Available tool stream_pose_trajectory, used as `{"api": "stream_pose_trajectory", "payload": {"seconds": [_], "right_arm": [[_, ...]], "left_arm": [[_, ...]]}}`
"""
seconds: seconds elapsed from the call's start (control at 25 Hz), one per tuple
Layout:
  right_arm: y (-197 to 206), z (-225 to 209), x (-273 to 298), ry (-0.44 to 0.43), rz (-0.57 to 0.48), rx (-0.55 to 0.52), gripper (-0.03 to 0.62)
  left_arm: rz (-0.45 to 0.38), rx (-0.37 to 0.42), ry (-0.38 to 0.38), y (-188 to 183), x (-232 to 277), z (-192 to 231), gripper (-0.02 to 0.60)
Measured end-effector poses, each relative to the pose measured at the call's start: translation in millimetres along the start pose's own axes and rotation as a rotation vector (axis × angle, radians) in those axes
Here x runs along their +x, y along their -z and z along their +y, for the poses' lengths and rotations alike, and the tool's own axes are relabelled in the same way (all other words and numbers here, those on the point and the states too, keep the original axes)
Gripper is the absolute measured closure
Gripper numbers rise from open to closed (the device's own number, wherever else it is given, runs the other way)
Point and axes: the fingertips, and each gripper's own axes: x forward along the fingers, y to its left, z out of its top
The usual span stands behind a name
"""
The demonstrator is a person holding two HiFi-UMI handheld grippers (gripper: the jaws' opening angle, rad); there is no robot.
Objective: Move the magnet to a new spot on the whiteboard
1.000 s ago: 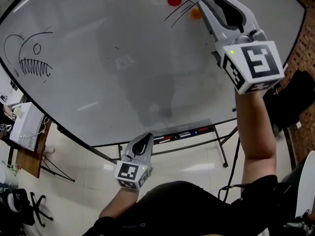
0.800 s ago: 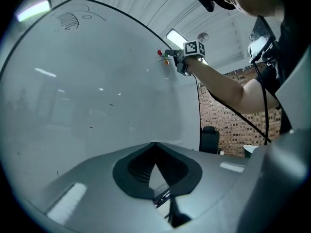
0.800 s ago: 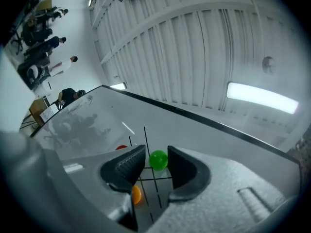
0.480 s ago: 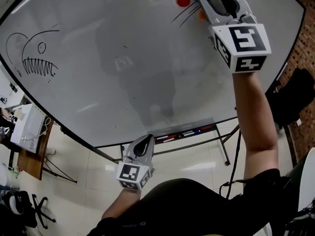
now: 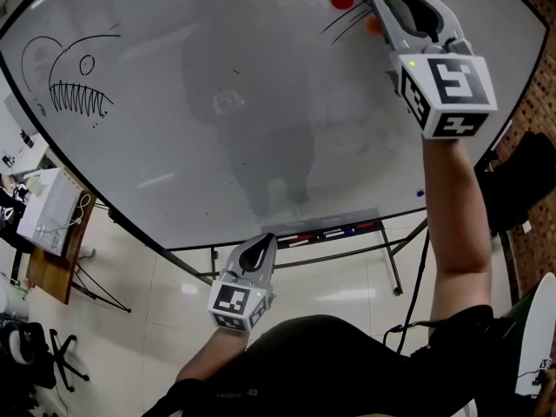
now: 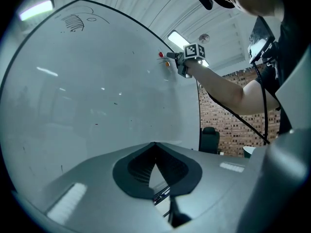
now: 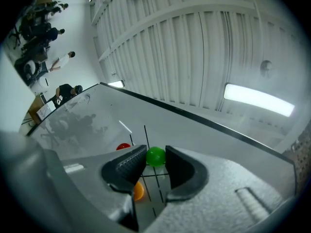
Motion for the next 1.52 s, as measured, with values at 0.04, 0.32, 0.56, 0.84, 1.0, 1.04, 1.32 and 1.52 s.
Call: {"api": "stream_pose_trajectory", "payload": {"seconds": [0.04, 0.32, 0.56, 0.84, 1.0, 1.04, 1.32, 1.52], "right_arm": [[-1, 1, -3, -0.009, -0.003, 0.005, 0.485], [-12, 34, -43, -0.136, -0.039, 0.098, 0.485], [10, 77, -80, -0.261, -0.028, 0.301, 0.485], [43, 151, -138, -0.400, 0.026, 0.405, 0.485], [80, 212, -178, -0.485, 0.101, 0.452, 0.485], [90, 226, -188, -0.501, 0.125, 0.475, 0.485], [141, 280, -251, -0.559, 0.260, 0.563, 0.485], [172, 296, -282, -0.537, 0.376, 0.635, 0.485]], "left_arm": [[0.000, 0.000, -0.001, 0, 0, 0, 0.565], [-0.011, -0.003, -0.015, -3, 1, -3, 0.565], [-0.024, 0.008, -0.036, -8, 0, 2, 0.565], [-0.018, 0.011, -0.039, -5, -4, 2, 0.565], [-0.025, 0.011, -0.054, -3, -8, 6, 0.565], [-0.029, 0.011, -0.052, -4, -9, 5, 0.565], [-0.030, 0.032, -0.046, -2, -17, 3, 0.565], [-0.018, 0.027, -0.043, -3, -19, 4, 0.565]]}}
